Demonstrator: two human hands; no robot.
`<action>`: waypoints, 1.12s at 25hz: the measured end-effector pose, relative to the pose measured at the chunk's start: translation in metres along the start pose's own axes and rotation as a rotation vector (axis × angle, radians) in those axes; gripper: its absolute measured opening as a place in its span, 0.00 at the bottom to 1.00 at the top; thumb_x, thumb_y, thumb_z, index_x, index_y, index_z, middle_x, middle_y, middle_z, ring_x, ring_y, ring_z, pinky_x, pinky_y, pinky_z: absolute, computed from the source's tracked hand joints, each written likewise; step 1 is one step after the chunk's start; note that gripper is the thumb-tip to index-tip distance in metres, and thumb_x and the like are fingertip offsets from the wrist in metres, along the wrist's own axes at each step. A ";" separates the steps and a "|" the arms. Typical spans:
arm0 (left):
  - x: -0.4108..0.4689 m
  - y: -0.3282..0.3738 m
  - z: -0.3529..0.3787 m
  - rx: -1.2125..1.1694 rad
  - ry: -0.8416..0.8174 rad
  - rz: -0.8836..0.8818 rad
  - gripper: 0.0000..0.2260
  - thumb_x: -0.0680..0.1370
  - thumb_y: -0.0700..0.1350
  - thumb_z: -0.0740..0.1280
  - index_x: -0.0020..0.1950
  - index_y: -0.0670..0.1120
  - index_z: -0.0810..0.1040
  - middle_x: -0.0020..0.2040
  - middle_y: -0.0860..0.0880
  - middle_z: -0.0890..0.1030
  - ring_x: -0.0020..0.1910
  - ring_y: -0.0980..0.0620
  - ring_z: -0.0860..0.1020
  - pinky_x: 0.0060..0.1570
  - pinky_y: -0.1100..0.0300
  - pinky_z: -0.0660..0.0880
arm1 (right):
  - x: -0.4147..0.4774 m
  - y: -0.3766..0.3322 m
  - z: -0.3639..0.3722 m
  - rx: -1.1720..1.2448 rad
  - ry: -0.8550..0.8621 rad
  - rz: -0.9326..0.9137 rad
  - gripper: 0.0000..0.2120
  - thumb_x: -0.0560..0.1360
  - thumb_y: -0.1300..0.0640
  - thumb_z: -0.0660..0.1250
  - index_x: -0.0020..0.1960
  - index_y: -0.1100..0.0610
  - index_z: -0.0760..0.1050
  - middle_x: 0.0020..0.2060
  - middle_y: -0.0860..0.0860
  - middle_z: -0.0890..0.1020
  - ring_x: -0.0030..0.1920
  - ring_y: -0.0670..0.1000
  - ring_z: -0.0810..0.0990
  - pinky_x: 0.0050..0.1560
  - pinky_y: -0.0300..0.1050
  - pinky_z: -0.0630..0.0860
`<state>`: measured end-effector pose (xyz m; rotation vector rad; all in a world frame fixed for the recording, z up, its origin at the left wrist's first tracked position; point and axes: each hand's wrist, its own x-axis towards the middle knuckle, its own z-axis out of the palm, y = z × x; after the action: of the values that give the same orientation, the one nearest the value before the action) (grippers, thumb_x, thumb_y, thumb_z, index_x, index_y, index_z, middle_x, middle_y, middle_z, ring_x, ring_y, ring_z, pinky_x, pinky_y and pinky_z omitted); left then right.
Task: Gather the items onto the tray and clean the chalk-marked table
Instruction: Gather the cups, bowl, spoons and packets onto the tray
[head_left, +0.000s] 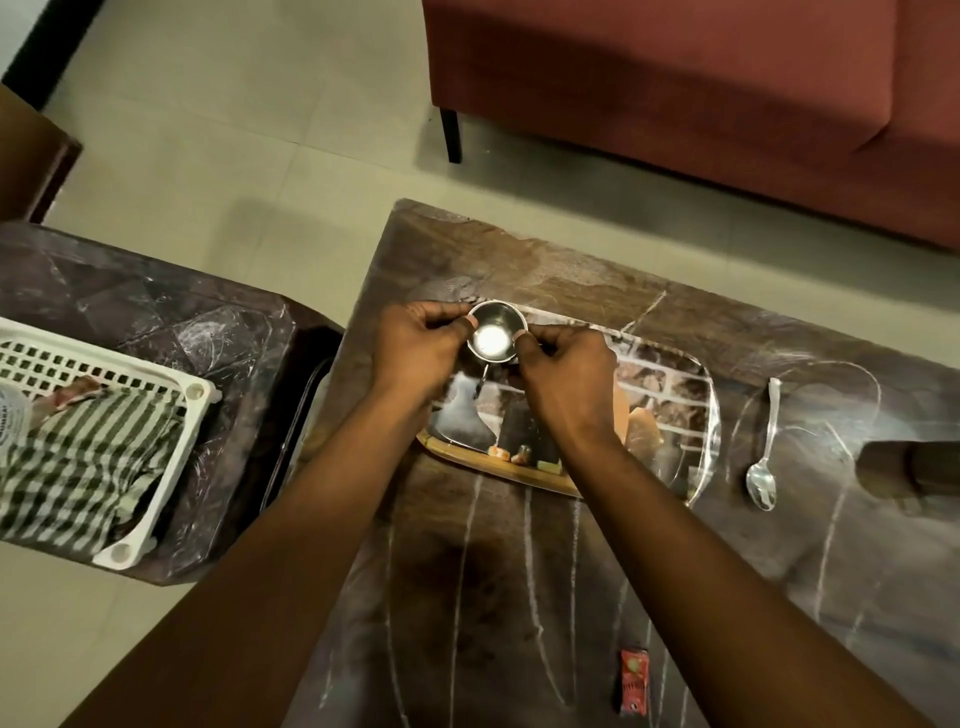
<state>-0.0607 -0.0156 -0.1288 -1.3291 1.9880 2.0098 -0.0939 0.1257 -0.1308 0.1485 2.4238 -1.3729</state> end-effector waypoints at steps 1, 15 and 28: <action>0.000 -0.001 0.000 0.000 -0.002 -0.006 0.10 0.79 0.38 0.75 0.60 0.40 0.89 0.51 0.40 0.90 0.50 0.41 0.90 0.39 0.56 0.82 | 0.000 -0.001 -0.001 -0.003 0.003 -0.003 0.11 0.77 0.55 0.68 0.51 0.55 0.89 0.37 0.47 0.89 0.37 0.49 0.89 0.47 0.57 0.87; -0.045 0.018 0.025 0.206 0.234 0.431 0.12 0.81 0.45 0.74 0.64 0.48 0.85 0.58 0.48 0.87 0.54 0.51 0.85 0.53 0.60 0.83 | -0.008 0.012 -0.053 0.057 0.067 0.035 0.31 0.72 0.32 0.68 0.65 0.53 0.84 0.51 0.50 0.90 0.46 0.48 0.90 0.55 0.56 0.86; -0.181 0.002 0.332 0.249 -0.357 0.363 0.09 0.73 0.49 0.76 0.52 0.51 0.88 0.47 0.51 0.88 0.48 0.50 0.86 0.62 0.42 0.84 | -0.050 0.160 -0.421 0.105 0.505 0.129 0.06 0.80 0.55 0.73 0.55 0.54 0.87 0.44 0.45 0.88 0.45 0.41 0.85 0.56 0.47 0.84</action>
<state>-0.1245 0.3549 -0.0830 -0.5453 2.3179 1.8675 -0.1103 0.5699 -0.0455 0.7461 2.6687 -1.5491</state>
